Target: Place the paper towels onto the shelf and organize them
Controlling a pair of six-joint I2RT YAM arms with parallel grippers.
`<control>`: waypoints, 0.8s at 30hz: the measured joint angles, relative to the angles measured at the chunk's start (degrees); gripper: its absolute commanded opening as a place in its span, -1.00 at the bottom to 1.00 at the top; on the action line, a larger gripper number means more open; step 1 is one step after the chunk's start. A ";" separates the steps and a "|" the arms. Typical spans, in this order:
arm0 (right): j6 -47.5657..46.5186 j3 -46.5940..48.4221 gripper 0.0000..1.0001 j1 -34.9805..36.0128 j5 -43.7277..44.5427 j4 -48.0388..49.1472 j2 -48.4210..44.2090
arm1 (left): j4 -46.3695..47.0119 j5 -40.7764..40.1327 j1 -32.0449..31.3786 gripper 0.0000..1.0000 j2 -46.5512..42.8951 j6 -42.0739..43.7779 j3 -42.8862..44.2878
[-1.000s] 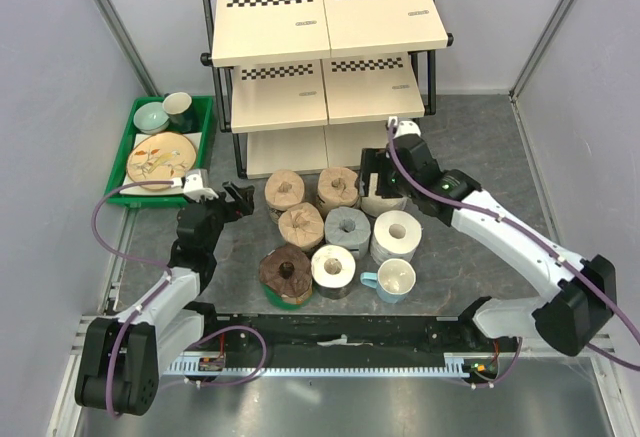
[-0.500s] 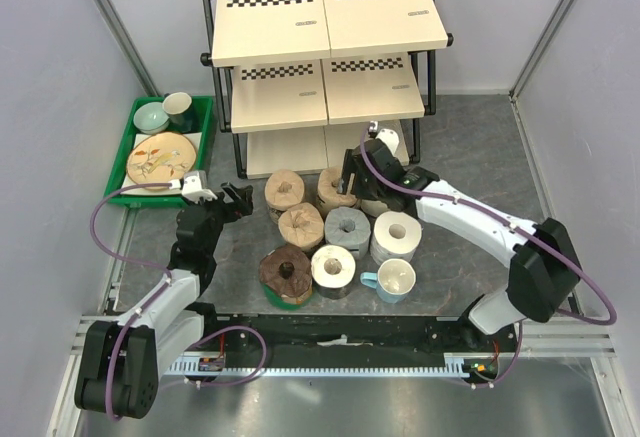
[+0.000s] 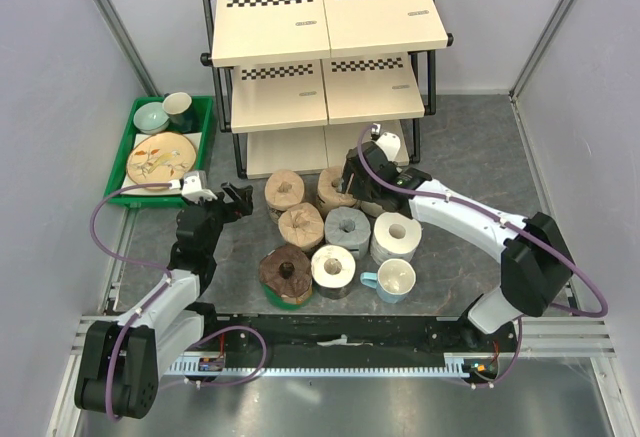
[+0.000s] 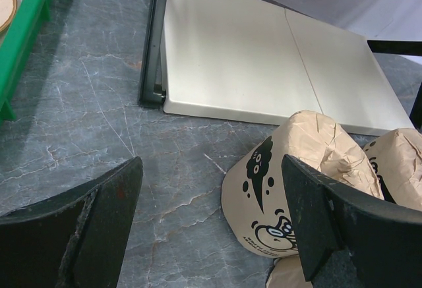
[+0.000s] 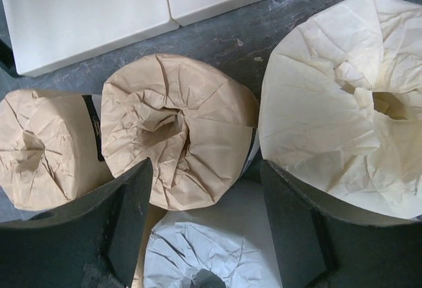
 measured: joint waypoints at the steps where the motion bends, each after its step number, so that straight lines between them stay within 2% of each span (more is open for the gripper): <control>1: 0.35 0.00 0.48 0.00 0.26 0.02 0.09 | 0.07 0.00 0.00 0.86 0.00 0.00 -0.02; 24: 3.76 0.39 0.38 0.07 1.01 0.83 4.76 | 0.74 -0.15 0.00 0.87 -0.17 0.00 -0.31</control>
